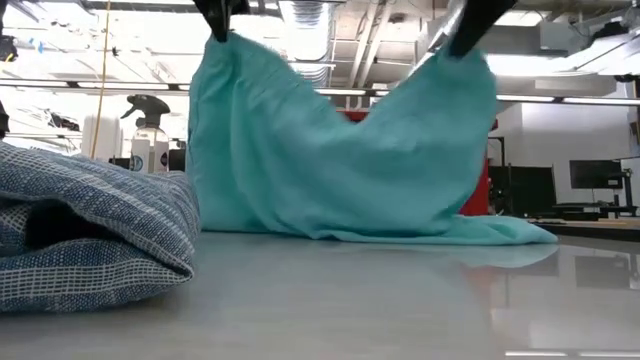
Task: Fold Laundry from Bin
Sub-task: Fold the light blue shorts from the red organizer bin
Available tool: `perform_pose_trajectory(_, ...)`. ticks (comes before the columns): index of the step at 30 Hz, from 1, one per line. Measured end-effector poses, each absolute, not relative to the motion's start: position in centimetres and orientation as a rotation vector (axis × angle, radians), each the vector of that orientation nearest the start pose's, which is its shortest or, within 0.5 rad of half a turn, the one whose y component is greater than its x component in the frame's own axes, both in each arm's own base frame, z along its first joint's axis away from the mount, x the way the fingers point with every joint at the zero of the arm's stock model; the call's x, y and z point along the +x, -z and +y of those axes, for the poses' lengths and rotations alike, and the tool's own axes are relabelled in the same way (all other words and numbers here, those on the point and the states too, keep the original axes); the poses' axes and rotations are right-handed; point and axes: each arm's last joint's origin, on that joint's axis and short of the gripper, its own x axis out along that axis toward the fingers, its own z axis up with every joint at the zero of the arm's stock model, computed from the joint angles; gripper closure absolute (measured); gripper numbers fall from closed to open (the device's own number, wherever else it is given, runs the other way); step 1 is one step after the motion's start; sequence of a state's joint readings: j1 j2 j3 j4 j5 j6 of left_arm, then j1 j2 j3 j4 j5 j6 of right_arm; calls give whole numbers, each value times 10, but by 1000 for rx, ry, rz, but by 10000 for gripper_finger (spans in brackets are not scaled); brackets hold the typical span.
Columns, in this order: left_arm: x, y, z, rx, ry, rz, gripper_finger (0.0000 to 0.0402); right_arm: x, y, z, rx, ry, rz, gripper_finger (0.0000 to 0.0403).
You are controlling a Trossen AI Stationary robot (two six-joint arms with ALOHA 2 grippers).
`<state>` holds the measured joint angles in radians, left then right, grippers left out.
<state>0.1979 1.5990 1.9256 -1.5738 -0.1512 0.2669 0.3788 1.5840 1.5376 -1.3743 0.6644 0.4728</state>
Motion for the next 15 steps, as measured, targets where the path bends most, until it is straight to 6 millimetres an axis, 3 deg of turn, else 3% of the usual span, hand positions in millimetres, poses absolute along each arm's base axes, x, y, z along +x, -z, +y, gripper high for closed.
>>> perform_pose_trajectory(4, 259, -429, 51, 175, -112, 1200, 401, 231, -365, 69, -42, 765, 982, 374)
perform_pose_trajectory(11, 246, -471, 42, 177, -122, 1017, 401, 172, -409, 38, 328, 902, 633, 374)
perform_pose_trajectory(15, 235, -493, 39, 196, -129, 917, 401, 137, -429, 25, 402, 957, 383, 374)
